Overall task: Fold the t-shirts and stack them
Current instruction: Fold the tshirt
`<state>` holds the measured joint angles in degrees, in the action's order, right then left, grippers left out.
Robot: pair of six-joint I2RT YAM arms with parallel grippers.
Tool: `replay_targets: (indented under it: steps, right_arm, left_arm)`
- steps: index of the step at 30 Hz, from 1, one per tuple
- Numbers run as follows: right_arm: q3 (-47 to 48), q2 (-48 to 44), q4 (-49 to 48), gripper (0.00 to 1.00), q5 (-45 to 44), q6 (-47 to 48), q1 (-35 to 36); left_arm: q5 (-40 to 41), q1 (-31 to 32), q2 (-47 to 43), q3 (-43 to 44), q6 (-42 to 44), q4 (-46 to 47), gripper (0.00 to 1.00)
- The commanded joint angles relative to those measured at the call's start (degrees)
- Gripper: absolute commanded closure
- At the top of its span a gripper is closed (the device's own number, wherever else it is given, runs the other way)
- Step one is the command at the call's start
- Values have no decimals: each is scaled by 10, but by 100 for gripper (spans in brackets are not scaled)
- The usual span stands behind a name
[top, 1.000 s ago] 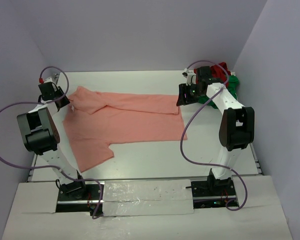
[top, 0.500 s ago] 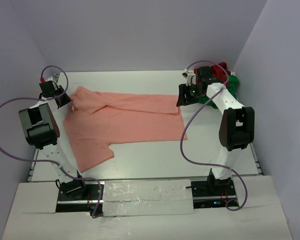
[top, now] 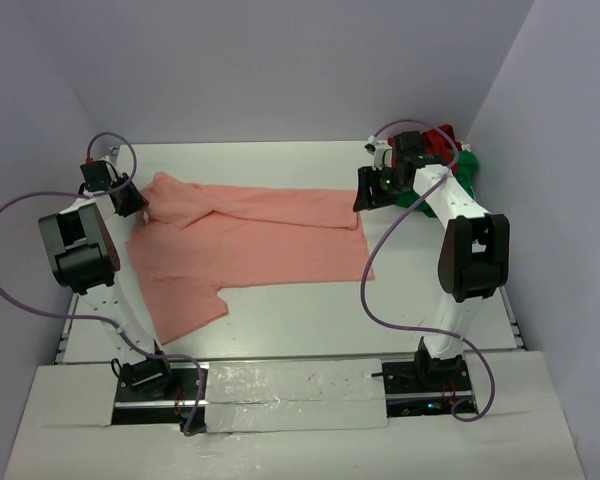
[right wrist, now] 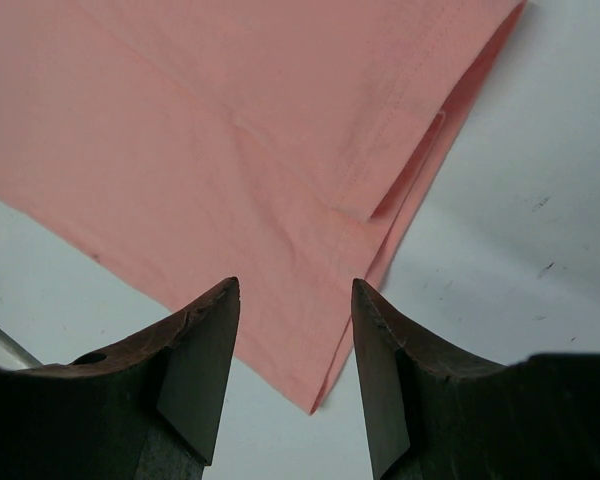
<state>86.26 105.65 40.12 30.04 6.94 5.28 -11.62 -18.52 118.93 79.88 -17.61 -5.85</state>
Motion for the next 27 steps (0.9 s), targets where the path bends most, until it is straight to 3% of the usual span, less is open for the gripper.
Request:
replay_targets:
  steps: [1,5,8,12,14,27]
  right_arm:
    - [30,-20,4,44,4,4,-4]
    - [29,-22,4,44,5,4,-4]
    - [23,-24,2,44,5,4,-4]
    - [18,-25,0,44,7,3,-4]
    - [15,-25,-3,44,11,2,-4]
    - [1,-30,-5,44,16,2,-4]
  left_arm:
    - [-28,-3,-1,27,-6,-42,62]
    - [-27,-4,-19,7,-6,-44,62]
    - [-30,-4,-34,-7,-8,-43,68]
    - [-32,-3,-39,-15,-5,-44,94]
    - [-27,-4,-46,-22,-6,-41,99]
    - [-24,-3,-158,-62,7,-58,100]
